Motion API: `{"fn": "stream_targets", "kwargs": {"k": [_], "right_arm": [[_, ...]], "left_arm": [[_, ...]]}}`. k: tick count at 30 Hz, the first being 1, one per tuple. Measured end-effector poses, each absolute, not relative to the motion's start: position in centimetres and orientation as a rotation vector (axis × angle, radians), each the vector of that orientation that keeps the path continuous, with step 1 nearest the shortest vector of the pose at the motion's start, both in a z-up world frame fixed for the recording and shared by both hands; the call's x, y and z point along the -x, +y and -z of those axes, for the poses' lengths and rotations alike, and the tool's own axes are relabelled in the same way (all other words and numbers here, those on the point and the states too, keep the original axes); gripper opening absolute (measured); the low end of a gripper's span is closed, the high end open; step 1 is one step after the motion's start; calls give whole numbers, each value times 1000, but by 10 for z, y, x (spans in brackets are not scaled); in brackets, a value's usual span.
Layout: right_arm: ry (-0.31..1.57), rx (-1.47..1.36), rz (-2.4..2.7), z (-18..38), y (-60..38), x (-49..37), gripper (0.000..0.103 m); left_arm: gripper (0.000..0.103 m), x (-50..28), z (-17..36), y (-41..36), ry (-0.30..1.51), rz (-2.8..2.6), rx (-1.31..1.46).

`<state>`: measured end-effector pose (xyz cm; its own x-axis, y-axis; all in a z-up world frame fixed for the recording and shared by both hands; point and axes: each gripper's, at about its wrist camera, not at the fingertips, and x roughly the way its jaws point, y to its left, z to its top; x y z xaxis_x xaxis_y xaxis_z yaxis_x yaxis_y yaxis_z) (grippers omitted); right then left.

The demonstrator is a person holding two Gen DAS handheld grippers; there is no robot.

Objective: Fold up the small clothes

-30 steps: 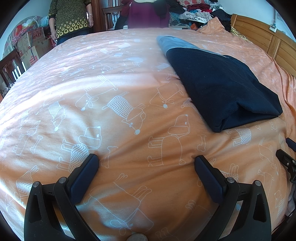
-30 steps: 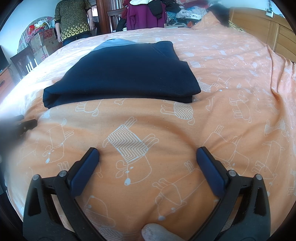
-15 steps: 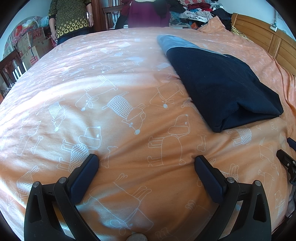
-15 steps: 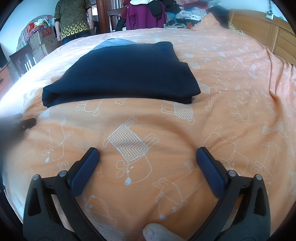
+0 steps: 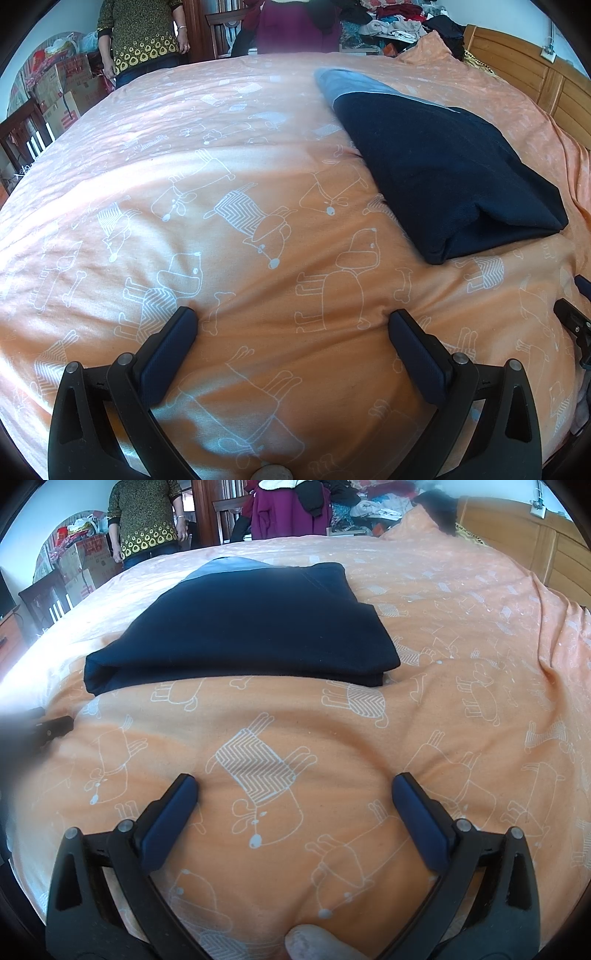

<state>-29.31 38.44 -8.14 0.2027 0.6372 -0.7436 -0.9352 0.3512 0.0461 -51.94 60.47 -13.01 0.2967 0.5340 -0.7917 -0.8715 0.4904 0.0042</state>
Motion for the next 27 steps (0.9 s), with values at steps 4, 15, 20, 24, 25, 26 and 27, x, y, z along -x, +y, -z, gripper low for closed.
{"fn": "stream_targets", "kwargs": {"k": [4, 15, 20, 24, 25, 26, 27], "right_arm": [[757, 471, -1152, 82, 384, 294, 103], [756, 471, -1152, 81, 385, 292, 103], [756, 471, -1152, 81, 385, 292, 103], [756, 471, -1152, 82, 385, 292, 103], [756, 471, -1152, 82, 385, 292, 103], [756, 471, -1152, 81, 385, 292, 103], [756, 471, -1152, 82, 385, 292, 103]], "left_arm": [[103, 519, 130, 606, 827, -982, 479], [103, 519, 131, 607, 827, -982, 479], [103, 519, 131, 608, 825, -980, 481], [103, 519, 131, 608, 824, -979, 483], [103, 519, 131, 608, 824, -980, 483], [103, 520, 131, 608, 823, -979, 483], [103, 519, 131, 608, 823, -979, 483]]}}
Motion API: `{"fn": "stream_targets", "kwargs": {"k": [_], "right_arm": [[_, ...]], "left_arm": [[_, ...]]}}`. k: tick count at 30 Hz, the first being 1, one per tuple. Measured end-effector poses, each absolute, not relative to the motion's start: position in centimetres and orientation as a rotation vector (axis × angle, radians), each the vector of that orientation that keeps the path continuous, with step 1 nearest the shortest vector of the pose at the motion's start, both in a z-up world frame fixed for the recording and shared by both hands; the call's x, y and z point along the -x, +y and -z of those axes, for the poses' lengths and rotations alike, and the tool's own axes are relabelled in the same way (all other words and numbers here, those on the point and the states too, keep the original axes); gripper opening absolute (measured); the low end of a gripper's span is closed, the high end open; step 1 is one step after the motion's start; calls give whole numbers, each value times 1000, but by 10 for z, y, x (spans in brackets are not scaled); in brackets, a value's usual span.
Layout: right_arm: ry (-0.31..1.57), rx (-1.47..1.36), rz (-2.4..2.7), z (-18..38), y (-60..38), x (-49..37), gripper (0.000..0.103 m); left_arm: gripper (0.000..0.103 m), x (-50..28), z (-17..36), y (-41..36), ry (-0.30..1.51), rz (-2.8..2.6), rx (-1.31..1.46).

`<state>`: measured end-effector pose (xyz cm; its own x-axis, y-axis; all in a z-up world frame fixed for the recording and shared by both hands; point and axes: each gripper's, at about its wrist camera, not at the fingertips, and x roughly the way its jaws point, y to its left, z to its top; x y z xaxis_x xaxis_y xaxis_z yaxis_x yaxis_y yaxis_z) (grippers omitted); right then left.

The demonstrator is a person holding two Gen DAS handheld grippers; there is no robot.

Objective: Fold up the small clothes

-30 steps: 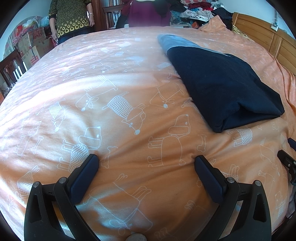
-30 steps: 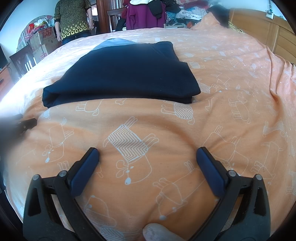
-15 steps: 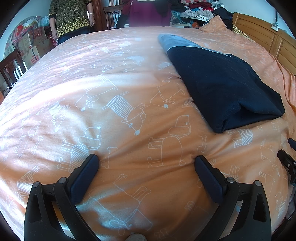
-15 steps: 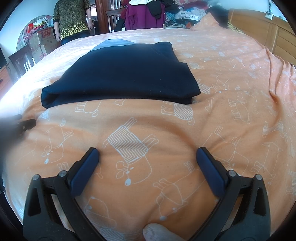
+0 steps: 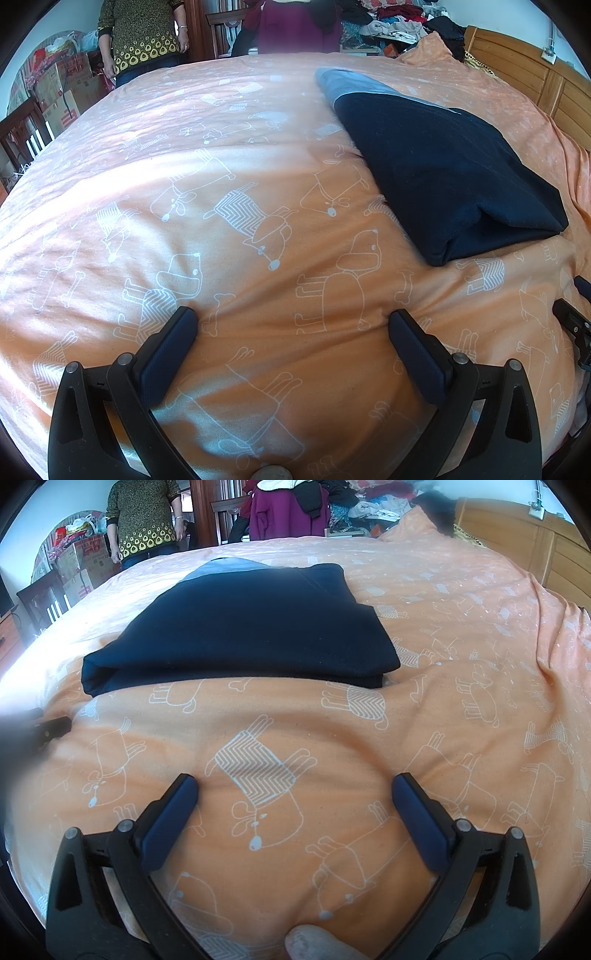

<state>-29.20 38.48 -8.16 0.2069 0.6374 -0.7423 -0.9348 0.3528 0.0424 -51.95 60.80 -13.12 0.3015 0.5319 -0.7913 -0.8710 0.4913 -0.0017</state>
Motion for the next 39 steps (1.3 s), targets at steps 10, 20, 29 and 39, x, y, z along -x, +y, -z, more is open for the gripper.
{"fn": "stream_targets", "kwargs": {"k": [10, 20, 29, 39], "right_arm": [[755, 471, -1153, 82, 385, 292, 103], [755, 471, -1153, 82, 385, 292, 103], [756, 471, -1153, 82, 385, 292, 103], [758, 471, -1152, 81, 385, 292, 103]], "left_arm": [[103, 519, 131, 608, 824, -980, 482], [103, 519, 131, 608, 825, -981, 482], [103, 519, 130, 610, 828, -982, 491], [103, 510, 123, 619, 892, -995, 528]]}}
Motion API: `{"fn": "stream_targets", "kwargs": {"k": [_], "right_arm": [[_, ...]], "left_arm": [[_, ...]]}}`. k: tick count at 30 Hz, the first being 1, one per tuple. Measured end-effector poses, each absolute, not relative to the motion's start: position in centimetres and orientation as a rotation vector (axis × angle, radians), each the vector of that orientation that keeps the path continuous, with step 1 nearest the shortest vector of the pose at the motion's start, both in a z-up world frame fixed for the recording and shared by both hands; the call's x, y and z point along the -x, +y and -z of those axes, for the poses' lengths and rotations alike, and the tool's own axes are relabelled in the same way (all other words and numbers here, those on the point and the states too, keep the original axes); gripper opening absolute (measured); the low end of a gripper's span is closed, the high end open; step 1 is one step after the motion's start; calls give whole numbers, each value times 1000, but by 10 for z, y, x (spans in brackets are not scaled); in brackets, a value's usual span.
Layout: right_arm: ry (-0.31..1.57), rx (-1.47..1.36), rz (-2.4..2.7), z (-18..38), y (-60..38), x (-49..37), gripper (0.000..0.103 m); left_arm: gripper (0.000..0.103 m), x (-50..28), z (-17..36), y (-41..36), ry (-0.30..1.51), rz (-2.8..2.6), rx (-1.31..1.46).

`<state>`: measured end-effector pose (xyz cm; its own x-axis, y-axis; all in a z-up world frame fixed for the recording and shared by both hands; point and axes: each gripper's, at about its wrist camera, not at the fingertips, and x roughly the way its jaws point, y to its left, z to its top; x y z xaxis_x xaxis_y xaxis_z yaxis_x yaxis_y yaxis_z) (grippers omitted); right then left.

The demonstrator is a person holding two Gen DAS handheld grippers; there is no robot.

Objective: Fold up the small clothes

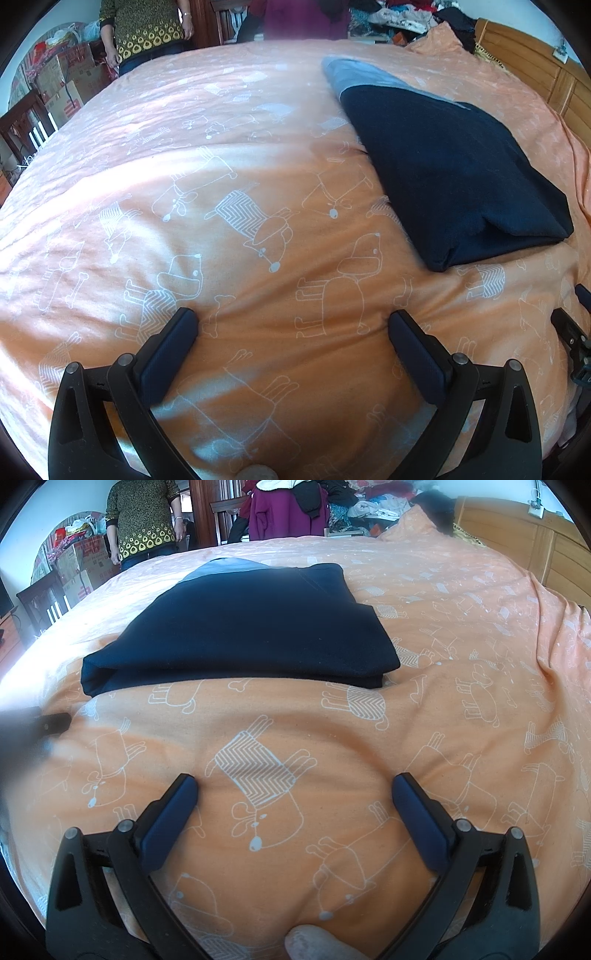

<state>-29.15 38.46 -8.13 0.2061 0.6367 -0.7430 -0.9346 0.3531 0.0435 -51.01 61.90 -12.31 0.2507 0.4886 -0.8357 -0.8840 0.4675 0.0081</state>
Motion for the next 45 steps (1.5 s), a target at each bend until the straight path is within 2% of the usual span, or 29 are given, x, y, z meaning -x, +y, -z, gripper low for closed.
{"fn": "stream_targets", "kwargs": {"k": [16, 24, 29, 36, 41, 45], "right_arm": [[763, 444, -1164, 81, 382, 288, 103], [702, 483, -1181, 65, 379, 303, 103], [629, 453, -1201, 15, 375, 312, 103], [428, 383, -1135, -88, 366, 315, 103], [537, 372, -1127, -116, 373, 301, 103], [549, 394, -1104, -120, 375, 302, 103]], "left_arm": [[103, 523, 124, 617, 788, -993, 564], [103, 540, 109, 613, 693, -970, 604], [103, 544, 67, 602, 610, -972, 554], [103, 553, -38, 567, 420, -1004, 364], [103, 561, -85, 543, 374, -1030, 279], [103, 564, -105, 528, 382, -1020, 269]]}}
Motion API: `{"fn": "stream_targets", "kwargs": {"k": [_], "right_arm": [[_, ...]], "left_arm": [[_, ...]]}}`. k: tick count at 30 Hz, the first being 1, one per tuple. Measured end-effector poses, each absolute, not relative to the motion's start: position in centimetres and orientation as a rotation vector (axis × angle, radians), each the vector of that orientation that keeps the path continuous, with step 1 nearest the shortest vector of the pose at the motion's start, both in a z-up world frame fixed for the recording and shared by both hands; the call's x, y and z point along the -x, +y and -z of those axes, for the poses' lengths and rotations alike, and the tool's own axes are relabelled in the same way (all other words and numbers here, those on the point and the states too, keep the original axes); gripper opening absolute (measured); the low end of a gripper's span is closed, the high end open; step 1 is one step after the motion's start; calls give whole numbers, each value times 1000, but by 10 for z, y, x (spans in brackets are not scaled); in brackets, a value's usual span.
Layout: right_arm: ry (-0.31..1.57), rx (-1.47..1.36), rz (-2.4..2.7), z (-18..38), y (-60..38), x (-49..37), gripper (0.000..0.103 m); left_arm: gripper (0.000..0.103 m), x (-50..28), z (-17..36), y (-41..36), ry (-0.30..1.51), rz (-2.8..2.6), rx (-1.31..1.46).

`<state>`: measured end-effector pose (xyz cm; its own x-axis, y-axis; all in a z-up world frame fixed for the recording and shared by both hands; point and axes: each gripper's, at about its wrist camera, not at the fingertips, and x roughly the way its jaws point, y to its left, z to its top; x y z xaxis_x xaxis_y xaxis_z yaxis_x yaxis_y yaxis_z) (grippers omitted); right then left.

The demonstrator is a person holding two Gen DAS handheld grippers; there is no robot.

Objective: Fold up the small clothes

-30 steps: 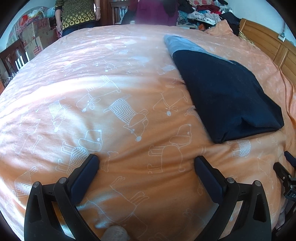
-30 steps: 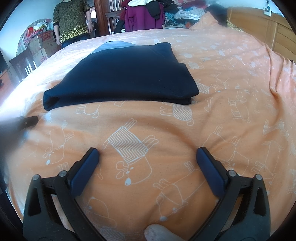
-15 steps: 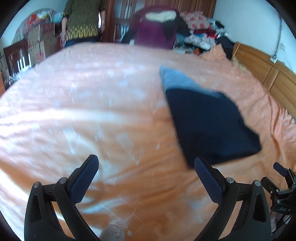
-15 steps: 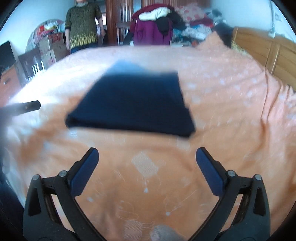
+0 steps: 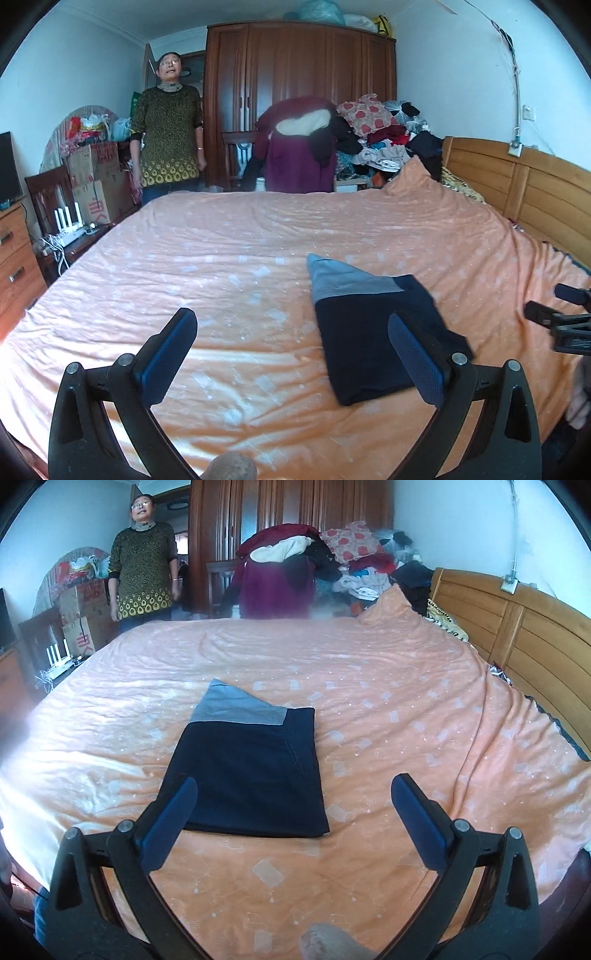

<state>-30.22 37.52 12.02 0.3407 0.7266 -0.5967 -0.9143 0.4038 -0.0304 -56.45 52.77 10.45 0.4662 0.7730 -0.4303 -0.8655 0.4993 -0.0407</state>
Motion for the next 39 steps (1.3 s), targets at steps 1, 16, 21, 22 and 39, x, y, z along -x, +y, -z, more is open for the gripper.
{"fn": "stream_targets", "kwargs": {"k": [1, 16, 21, 22, 39], "right_arm": [[562, 392, -1108, -121, 375, 302, 103], [603, 391, -1142, -135, 366, 308, 103], [617, 387, -1166, -137, 368, 307, 103], [627, 385, -1172, -137, 369, 306, 103], [-60, 92, -1063, -278, 268, 345, 103]], "left_arm": [[103, 564, -108, 523, 378, -1006, 266], [103, 553, -133, 499, 354, -1006, 269], [103, 549, -142, 496, 348, -998, 270], [103, 548, -144, 495, 347, -999, 266], [103, 547, -197, 463, 190, -1085, 124]]}}
